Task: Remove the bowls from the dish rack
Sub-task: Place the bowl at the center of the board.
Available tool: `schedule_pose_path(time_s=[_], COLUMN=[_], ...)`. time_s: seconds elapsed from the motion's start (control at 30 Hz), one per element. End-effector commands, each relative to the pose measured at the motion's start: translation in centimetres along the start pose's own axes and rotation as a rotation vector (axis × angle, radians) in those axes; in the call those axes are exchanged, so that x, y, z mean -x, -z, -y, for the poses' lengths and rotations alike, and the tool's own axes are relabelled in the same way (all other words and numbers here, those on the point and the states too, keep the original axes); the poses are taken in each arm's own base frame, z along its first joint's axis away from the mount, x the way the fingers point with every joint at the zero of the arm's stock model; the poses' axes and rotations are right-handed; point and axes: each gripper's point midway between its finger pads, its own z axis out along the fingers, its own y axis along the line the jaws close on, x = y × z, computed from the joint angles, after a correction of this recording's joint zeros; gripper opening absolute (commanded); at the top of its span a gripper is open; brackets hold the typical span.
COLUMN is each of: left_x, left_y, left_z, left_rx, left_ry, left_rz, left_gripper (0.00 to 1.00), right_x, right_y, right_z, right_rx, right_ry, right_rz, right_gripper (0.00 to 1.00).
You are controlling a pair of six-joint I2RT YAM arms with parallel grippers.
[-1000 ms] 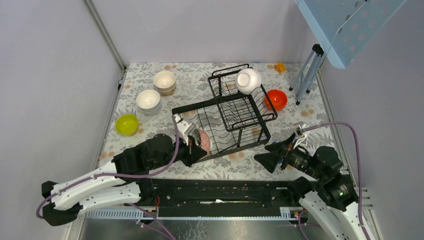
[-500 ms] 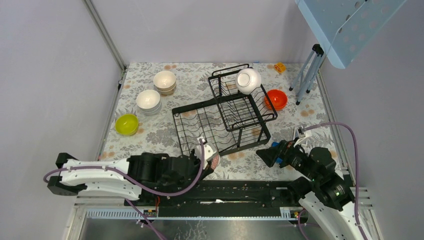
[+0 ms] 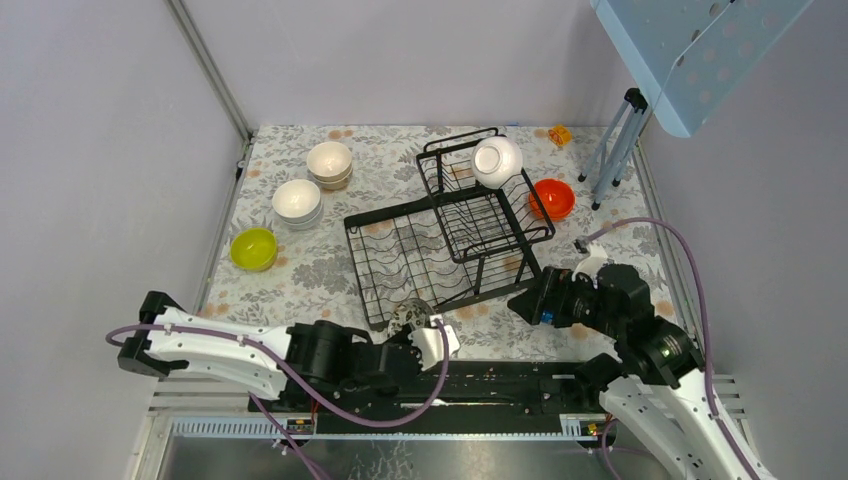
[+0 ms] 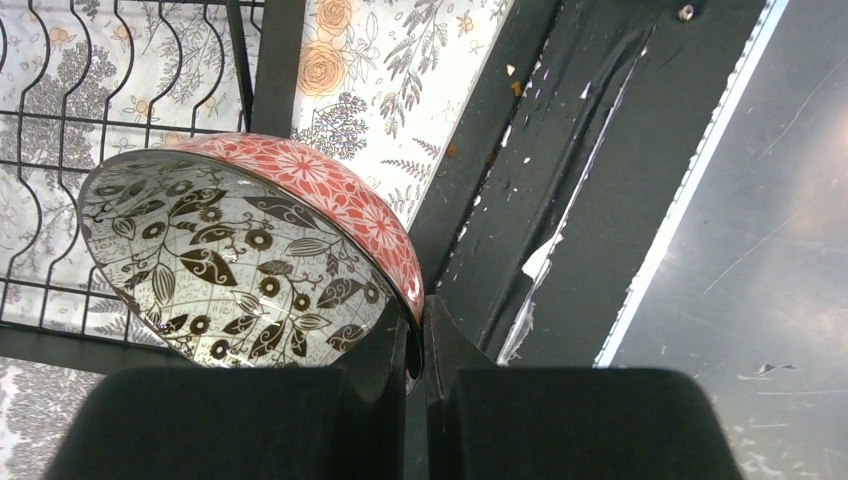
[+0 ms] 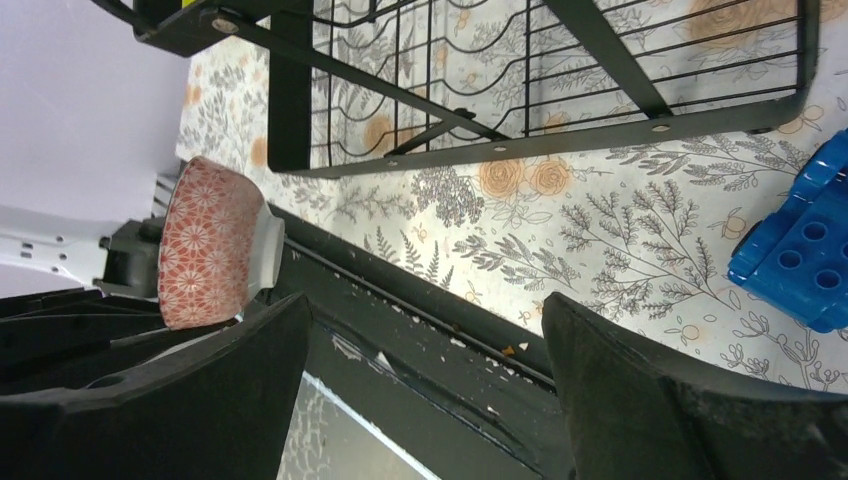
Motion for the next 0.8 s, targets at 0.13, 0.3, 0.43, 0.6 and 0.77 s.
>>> schedule_pose_path(time_s=[0.13,0.3,0.43,0.6,0.77], left_x=[0.7,0.2,-0.3,-0.4,-0.5], left_y=[-0.4,-0.8,-1.5,-2.7,-3.2], left_z=[1.6,4.7,6.2,7.2,7.4], left_rx=[-0.003,-0.065,-0.104,-0.148,-0.174], left_ry=[-0.242,-0.467,-0.614,-0.808,-0.939], left_rz=[0.015,-0.016,-0.077,-0.105,-0.117], left_gripper=[0.00,0.00,0.00,0.00,0.00], right_x=[-0.2,0.1,-0.1,-0.8,-3.0], right_y=[0.5,0.8,0.9,0.2,-1.1], right_z=[-1.7,-1.9,-2.5,-2.9,-3.7], right_rx=[0.040,0.016,0.022,0.005,-0.036], right_ry=[0.097,0.143,0.176,0.219,0.307], right_rz=[-0.133,-0.182,-0.225,-0.283,-0.366], right_gripper=[0.88,0.83,0.80,0.78,0.78])
